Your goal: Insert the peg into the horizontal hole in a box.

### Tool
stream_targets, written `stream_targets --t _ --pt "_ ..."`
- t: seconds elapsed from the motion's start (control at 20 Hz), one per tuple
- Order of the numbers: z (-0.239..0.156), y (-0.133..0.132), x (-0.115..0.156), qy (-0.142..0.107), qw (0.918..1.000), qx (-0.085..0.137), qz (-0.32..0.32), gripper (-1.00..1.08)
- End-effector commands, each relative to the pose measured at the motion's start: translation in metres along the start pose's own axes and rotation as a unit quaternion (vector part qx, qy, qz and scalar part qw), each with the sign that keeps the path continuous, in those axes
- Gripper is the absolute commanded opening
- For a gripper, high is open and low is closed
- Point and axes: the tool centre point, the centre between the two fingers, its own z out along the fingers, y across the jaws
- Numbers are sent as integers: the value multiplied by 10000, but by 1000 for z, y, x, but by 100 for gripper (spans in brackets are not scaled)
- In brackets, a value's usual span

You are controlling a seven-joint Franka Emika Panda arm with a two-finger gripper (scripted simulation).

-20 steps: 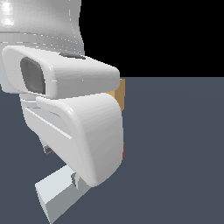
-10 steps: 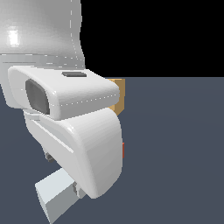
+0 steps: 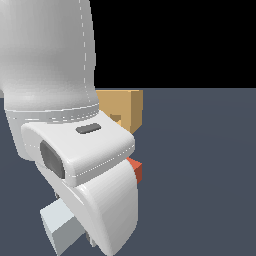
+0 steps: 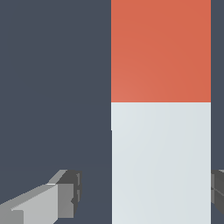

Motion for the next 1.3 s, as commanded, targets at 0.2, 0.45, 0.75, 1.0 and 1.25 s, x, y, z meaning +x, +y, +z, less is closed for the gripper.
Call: stream_targets --t 0.2,0.45,0.75,1.0,1.25 --pt "1 1 0 4 10000 -6 0 -100" --pt "1 1 0 4 10000 -6 0 -100" --pt "-1 -6 9 5 10000 -10 -85 -100" --pt "-7 -29 35 4 9994 -10 -335 -100" --pt "-17 -69 75 3 9972 -11 -748 -100"
